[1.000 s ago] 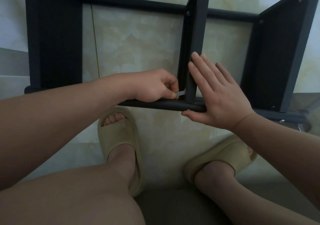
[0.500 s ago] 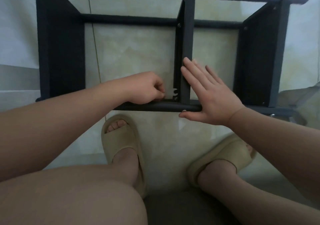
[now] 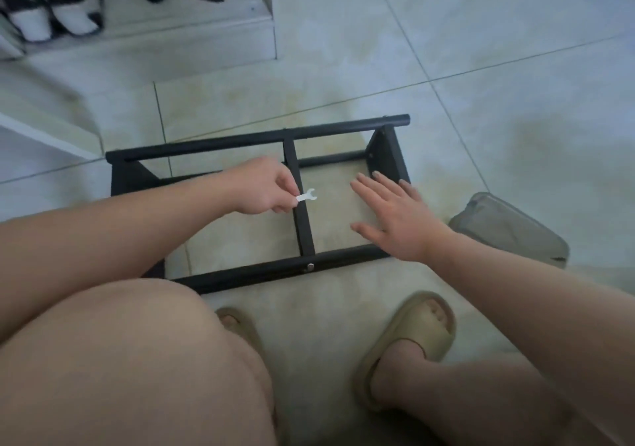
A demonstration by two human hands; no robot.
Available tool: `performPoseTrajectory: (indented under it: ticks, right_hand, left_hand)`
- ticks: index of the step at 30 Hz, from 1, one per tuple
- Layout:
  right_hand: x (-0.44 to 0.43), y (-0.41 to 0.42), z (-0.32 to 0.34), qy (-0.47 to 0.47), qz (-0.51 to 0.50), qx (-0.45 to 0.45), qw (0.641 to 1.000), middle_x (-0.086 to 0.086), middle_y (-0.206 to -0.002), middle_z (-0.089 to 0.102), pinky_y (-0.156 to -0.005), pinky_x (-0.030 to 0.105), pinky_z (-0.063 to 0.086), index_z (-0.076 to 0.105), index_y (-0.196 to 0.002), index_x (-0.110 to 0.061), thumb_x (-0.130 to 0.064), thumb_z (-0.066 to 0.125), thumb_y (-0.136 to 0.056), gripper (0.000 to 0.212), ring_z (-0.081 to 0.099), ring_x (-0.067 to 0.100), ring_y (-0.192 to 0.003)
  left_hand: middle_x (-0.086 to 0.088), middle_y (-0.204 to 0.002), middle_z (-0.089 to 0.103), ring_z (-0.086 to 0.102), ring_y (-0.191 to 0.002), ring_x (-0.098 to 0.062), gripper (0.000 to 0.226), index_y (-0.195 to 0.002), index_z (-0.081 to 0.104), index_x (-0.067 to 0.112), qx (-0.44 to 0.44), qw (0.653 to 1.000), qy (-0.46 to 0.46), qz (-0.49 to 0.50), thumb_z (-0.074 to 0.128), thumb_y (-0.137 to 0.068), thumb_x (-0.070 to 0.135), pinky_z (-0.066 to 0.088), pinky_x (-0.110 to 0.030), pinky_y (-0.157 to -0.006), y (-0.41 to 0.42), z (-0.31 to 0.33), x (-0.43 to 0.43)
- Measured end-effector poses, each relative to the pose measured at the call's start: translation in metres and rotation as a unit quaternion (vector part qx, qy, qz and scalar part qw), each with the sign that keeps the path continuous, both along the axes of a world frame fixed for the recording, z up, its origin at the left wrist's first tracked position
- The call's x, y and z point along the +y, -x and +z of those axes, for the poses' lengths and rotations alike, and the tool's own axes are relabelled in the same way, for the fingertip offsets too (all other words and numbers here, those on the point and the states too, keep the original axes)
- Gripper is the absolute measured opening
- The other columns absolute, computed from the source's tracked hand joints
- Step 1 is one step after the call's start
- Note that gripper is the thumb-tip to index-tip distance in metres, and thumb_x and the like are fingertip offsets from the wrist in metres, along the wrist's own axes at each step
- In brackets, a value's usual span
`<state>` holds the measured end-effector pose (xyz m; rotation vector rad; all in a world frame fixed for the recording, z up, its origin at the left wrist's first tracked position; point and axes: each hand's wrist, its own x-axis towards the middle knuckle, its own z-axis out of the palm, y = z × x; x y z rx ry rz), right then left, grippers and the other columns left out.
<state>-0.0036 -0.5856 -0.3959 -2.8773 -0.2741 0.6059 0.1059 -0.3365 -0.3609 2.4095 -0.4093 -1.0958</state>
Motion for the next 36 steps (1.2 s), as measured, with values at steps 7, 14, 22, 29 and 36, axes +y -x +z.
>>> performPoseTrajectory:
  ticks: [7,14,22,29,36]
  right_hand:
    - [-0.102,0.011,0.063,0.034,-0.087,-0.013,0.996,-0.011,-0.169,0.015,-0.123,0.041,0.014,0.012,-0.162,-0.031,-0.054,0.042,-0.103,0.071,0.009,0.014,-0.156]
    - [-0.209,0.044,0.059,0.076,-0.217,0.013,0.973,-0.002,-0.165,0.027,-0.118,0.04,0.024,0.015,-0.162,-0.03,-0.054,0.042,-0.103,0.069,0.02,0.019,-0.153]
    - [-0.272,0.097,-0.031,0.054,-0.287,0.077,0.953,-0.002,-0.163,0.03,-0.118,0.036,0.025,0.02,-0.159,-0.029,-0.049,0.047,-0.103,0.065,0.024,0.019,-0.152]
    - [-0.293,0.118,-0.086,0.05,-0.293,0.105,0.949,-0.006,-0.161,0.035,-0.117,0.034,0.028,0.027,-0.158,-0.028,-0.047,0.052,-0.1,0.066,0.027,0.017,-0.15]
    - [-0.284,0.116,-0.083,0.037,-0.293,0.112,0.949,-0.005,-0.158,0.039,-0.115,0.035,0.032,0.035,-0.155,-0.027,-0.045,0.053,-0.099,0.061,0.032,0.019,-0.147]
  left_hand:
    - [0.008,-0.074,0.073,0.069,-0.069,-0.005,0.004,-0.083,0.071,0.023,-0.05,0.997,0.047,-0.041,0.067,-0.085,0.022,0.045,-0.023,-0.056,-0.002,0.046,-0.087]
    - [0.004,-0.089,0.062,0.056,-0.073,-0.013,0.015,-0.079,0.061,0.024,-0.067,0.988,0.031,-0.138,0.061,-0.094,0.023,0.04,-0.024,-0.059,0.023,0.026,-0.22]
    - [-0.021,-0.065,0.049,0.046,-0.067,-0.041,0.022,-0.079,0.058,-0.012,-0.009,0.982,0.0,-0.187,0.05,-0.092,0.004,0.043,-0.05,-0.065,0.068,-0.046,-0.356]
    - [-0.012,-0.109,0.07,0.065,-0.102,-0.035,0.023,-0.108,0.071,0.012,-0.025,0.988,-0.018,-0.154,0.055,-0.093,0.019,0.054,-0.037,-0.085,0.095,-0.106,-0.408]
    - [-0.001,-0.117,0.065,0.061,-0.108,-0.029,0.022,-0.11,0.066,0.023,-0.049,0.98,0.012,-0.19,0.05,-0.095,0.019,0.052,-0.038,-0.091,0.091,-0.101,-0.375]
